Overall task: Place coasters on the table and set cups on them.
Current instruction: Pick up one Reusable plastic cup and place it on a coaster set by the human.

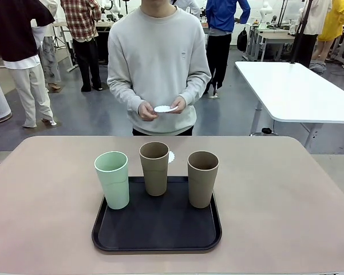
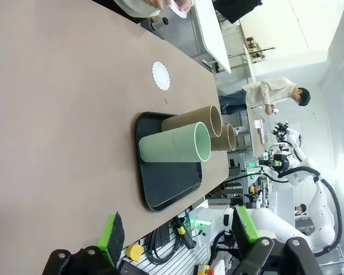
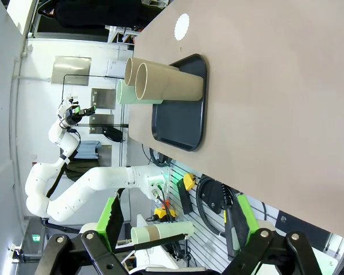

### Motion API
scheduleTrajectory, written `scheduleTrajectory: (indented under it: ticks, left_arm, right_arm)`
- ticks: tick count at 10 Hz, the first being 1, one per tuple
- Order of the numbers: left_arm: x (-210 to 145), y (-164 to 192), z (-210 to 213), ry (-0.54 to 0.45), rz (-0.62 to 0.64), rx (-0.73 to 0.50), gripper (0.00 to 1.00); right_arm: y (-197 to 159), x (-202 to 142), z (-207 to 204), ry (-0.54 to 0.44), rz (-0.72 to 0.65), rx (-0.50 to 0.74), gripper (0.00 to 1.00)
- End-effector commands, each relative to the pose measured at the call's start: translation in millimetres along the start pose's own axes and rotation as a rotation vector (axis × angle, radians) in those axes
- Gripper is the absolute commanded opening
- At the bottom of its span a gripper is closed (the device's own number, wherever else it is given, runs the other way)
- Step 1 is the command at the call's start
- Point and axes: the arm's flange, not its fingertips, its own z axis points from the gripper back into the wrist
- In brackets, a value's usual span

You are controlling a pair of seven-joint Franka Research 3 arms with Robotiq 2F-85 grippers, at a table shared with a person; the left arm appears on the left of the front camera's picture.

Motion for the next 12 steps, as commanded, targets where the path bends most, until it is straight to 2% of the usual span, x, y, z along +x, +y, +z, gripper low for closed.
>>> scheduleTrajectory:
  ticks: [1,12]
  left_arm:
    - [-1.8,2.7,1.8,-0.004,-0.009,-0.018,1.00]
    - [-1.8,2.7,1.8,-0.004,-0.009,-0.018,1.00]
  right_arm:
    - [-1.3,-0.8,0.1,0.006,0.005,0.006,1.00]
    - [0.0,0.0,0.0,0.000,0.000,0.000,1.00]
